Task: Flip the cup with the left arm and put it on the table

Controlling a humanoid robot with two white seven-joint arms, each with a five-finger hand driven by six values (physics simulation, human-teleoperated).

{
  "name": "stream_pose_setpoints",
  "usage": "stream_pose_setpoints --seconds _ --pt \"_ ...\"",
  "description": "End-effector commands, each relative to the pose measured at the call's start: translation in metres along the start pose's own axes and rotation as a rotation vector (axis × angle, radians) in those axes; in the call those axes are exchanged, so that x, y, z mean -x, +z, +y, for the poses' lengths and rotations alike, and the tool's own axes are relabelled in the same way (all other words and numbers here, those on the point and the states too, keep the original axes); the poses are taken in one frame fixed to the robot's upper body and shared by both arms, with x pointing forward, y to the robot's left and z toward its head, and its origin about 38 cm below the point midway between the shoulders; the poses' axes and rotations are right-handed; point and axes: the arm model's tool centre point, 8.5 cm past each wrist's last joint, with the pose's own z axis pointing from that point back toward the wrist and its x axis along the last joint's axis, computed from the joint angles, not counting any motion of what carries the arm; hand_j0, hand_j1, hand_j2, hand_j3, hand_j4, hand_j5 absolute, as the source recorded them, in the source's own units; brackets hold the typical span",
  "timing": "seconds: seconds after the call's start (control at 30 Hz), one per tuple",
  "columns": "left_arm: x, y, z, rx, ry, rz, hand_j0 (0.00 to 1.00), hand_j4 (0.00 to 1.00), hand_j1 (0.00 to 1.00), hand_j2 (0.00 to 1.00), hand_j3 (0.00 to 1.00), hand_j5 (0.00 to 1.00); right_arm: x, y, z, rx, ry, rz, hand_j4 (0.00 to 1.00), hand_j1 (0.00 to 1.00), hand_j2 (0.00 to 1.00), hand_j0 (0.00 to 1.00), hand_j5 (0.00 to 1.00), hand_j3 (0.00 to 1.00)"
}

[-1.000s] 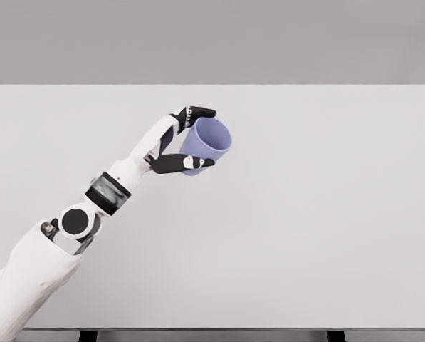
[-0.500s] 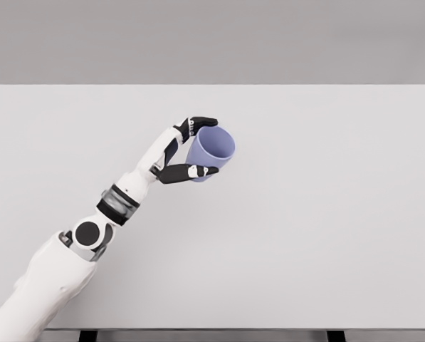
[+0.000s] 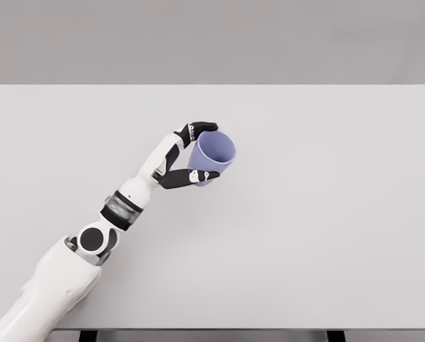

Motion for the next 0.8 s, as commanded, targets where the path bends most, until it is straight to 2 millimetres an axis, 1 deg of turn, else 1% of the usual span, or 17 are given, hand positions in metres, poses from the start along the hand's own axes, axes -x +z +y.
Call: stream_pose_setpoints --seconds 0.0,0.1,0.33,0.47,0.67,0.77 --pt "0.0022 0.0000 -0.0007 -0.004 0.006 0.005 0.78 0.78 0.78 0.78 0.78 0.78 -0.0001 0.0000 0.0000 0.000 -0.002 0.000 1.00 1.00 1.00 1.00 1.00 1.00" --pt "0.0038 -0.0011 -0.0031 -0.006 0.013 0.007 0.78 0.78 0.78 0.78 0.78 0.78 -0.0001 0.0000 0.0000 0.000 -0.002 0.000 1.00 1.00 1.00 1.00 1.00 1.00" --pt "0.0091 0.0011 -0.0017 -0.012 0.013 0.023 0.81 0.81 0.81 0.81 0.81 0.81 -0.0001 0.0000 0.0000 0.000 -0.002 0.000 1.00 1.00 1.00 1.00 1.00 1.00" --pt "0.0092 0.0011 -0.0014 -0.014 0.014 0.025 0.83 0.83 0.83 0.83 0.83 0.83 -0.0001 0.0000 0.0000 0.000 0.000 0.000 1.00 1.00 1.00 1.00 1.00 1.00" --pt "0.0092 0.0011 -0.0014 -0.015 0.015 0.025 0.84 0.84 0.84 0.84 0.84 0.84 -0.0001 0.0000 0.0000 0.000 -0.002 0.000 1.00 1.00 1.00 1.00 1.00 1.00" --pt "0.0092 0.0011 -0.0014 -0.015 0.015 0.025 0.87 0.87 0.87 0.87 0.87 0.87 -0.0001 0.0000 0.0000 0.000 0.000 0.000 1.00 1.00 1.00 1.00 1.00 1.00"
